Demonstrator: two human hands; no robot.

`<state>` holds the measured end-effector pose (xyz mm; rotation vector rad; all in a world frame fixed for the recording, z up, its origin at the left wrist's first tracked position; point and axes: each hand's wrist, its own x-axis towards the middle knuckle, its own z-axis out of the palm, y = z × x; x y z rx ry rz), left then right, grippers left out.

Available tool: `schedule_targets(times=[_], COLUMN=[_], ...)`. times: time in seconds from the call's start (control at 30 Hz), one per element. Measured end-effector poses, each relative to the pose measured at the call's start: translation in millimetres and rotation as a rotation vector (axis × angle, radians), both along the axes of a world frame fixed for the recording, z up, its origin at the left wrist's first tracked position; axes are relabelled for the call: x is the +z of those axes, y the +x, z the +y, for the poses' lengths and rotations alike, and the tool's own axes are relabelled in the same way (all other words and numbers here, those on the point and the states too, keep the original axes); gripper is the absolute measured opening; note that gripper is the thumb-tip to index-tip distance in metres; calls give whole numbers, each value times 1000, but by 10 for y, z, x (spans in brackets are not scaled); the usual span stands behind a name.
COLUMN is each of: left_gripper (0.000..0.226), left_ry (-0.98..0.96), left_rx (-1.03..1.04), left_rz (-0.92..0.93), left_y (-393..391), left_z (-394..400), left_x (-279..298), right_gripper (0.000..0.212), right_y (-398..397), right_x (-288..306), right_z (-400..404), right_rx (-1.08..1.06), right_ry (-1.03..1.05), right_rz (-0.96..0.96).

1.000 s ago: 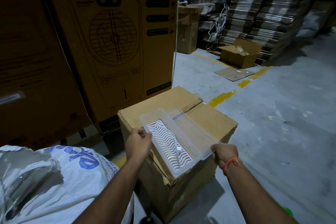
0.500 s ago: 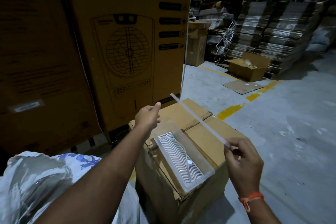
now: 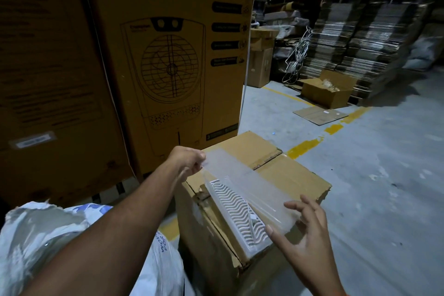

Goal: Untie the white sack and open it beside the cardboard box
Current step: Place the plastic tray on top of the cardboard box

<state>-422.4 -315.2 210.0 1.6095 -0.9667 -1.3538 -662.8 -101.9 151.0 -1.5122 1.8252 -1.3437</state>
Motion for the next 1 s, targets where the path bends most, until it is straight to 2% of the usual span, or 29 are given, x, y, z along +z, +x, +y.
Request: schedule_targets(times=[0.13,0.17,0.23,0.27,0.33,0.4,0.53,0.6,0.77,0.9,1.0], left_gripper=[17,17,19,22,30,31,34,35,31,33,35], left_ry=[-12,-37,-146,-216,-343,-438,-444,-436,-503,-546,-536], left_rx=[-45,-67,-156,-230,-470,-702,-926,-948,-755,-709,-685], left_rz=[33,-38,-348,-489,-634,-689,-717,-753,-689,-789,-799], left_y=[-34,-31,-29,-29,-24,10,170,187,114,87,75], left_z=[-13,-45,-81,-73,-53,-15,-95,-156,-256,-317,-339], left_x=[-67,-118,-193,-212,-218,-169,-149,-185,-371,-565,-676], right_gripper=[57,60,67,70,73,68,57,55,57,59,60], right_y=[54,76,150,195,286,344,409,481,749,843,829], right_x=[9,-6,-37,-52,-69,-92,-259,-351,-495,-594,-637], right_z=[29,34,51,57,64,68,66,62,3,-81,-104], right_rx=[-82,-83,-88,-97,-123,-161,-255,-288,-344,-374,-386], right_ry=[129,129,97,74,46,35,55,45,-14,18,52], right_rz=[61,89,160,199,267,279,290,287,293,332,348])
